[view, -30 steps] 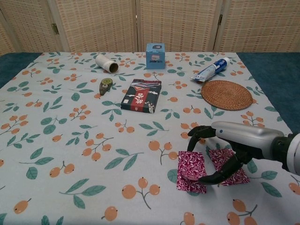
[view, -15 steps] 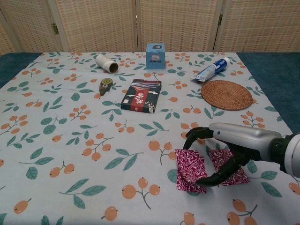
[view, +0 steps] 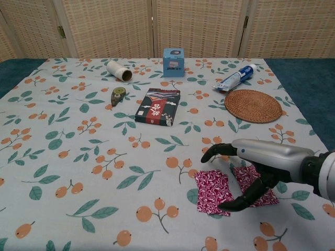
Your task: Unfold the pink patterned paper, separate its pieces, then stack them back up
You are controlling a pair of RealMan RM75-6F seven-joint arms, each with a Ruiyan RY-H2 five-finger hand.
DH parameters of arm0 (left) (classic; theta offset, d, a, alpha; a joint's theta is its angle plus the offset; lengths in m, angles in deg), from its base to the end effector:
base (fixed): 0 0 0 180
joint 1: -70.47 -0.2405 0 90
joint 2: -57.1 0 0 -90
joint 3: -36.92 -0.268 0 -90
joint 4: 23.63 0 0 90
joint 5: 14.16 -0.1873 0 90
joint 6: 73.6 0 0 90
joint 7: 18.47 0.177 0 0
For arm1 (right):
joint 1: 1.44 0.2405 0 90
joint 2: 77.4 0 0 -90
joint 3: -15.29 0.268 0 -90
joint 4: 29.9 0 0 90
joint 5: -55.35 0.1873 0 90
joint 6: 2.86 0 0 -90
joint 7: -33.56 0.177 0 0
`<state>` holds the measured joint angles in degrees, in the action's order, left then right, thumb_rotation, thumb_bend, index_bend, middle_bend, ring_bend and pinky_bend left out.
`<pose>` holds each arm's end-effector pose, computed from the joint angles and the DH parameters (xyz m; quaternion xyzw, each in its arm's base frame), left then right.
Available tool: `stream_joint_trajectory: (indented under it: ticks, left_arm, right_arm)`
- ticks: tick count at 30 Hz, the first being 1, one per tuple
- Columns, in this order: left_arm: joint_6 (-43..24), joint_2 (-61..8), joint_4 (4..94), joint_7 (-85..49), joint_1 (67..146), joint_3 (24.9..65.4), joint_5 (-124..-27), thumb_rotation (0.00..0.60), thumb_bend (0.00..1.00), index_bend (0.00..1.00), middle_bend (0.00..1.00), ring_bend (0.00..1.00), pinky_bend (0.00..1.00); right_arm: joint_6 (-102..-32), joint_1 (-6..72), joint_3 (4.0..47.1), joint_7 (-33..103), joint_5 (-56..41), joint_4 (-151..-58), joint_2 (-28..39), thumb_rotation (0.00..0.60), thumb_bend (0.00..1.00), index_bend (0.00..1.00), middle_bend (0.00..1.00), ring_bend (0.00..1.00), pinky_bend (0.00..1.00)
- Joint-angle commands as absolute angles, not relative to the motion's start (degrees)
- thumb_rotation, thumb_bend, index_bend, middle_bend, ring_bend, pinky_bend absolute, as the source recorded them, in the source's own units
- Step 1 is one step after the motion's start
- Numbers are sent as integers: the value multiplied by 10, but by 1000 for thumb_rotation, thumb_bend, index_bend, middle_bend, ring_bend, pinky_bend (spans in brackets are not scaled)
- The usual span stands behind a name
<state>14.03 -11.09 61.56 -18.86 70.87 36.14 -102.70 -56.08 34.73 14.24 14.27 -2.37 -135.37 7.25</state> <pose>-0.3397 0.1765 0.1659 -0.6043 -0.3924 -0.3545 0.5960 -0.1667 -0.2634 -0.0387 0.7458 -0.5312 0.2897 0.2786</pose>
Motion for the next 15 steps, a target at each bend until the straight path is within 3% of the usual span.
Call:
stream_joint_trajectory:
  ticks: [1,15]
  left_arm:
    - [140,-111,614,-190,709,361,-1027,600,237,134,30,86,0]
    - [143,-106,631,-175,711,361,-1034,600,237,134,30,86,0]
  right_arm:
    - [-577,340,140,139,-37,-1359,60,444,225,157,102,0,0]
    - [-633,296,96,91,-83,-1339,31,444,225,156,100,0,0]
